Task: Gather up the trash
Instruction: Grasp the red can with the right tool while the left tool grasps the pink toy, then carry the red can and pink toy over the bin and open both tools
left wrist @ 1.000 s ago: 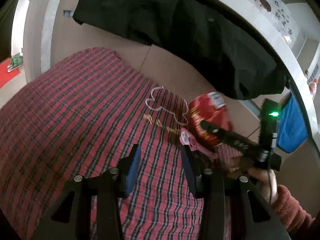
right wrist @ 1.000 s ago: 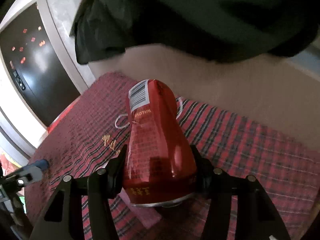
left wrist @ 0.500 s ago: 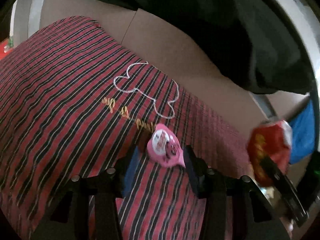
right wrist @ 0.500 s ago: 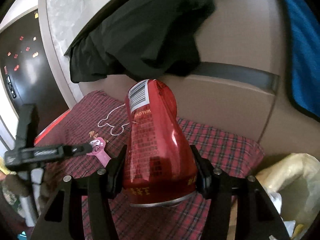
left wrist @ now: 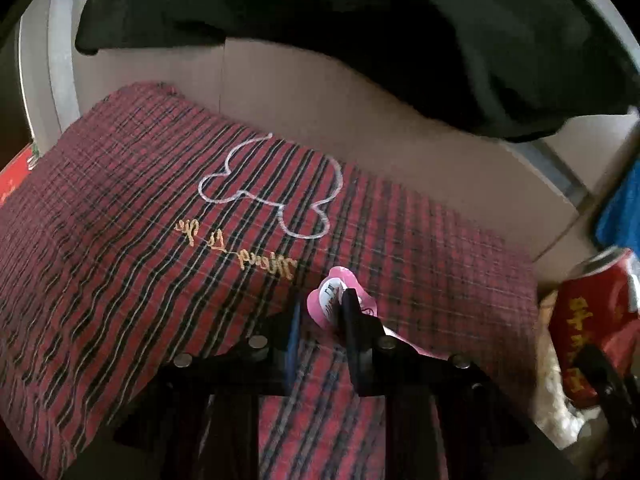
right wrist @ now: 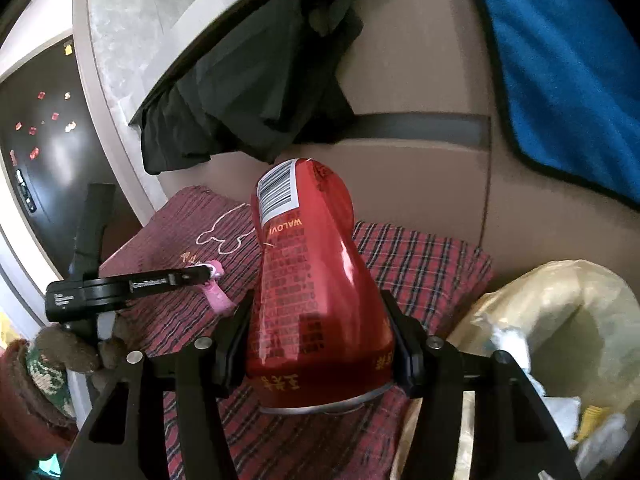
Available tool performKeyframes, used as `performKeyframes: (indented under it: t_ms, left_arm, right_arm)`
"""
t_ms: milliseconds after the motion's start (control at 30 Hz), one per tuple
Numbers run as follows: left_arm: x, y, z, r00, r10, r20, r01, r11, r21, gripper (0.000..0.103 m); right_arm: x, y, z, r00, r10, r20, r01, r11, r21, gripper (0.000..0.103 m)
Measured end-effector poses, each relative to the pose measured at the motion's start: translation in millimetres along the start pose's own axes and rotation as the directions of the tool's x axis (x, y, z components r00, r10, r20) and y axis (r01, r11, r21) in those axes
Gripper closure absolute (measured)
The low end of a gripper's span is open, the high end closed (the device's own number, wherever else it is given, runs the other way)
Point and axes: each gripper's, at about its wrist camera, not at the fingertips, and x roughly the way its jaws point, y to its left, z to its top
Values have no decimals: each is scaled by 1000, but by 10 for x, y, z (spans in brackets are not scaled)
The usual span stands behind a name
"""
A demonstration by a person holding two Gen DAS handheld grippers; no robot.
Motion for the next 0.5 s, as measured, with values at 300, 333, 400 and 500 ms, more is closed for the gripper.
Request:
performKeyframes:
  t_ms: [300, 333, 400, 500]
  left_arm:
    - [-763, -233, -209, 985, -13, 171, -4, 995, 97, 89]
    - [-834, -257, -226, 981, -11, 192, -9, 994, 107, 89]
    - [-1009, -345, -277, 972, -8, 235, -25, 990, 138, 89]
    - [-1224, -453, -331, 960, -16, 280, -32, 986, 166, 89]
  right_arm:
    - [-344, 189, -9, 999, 2, 34, -1, 999, -34, 49]
    - [-396, 229, 0, 999, 3, 41, -1, 999, -43, 49]
    - [-488, 290, 9, 999, 5, 53, -2, 998, -56, 49]
    - [-622, 371, 16, 998, 7, 69, -2, 997, -74, 49]
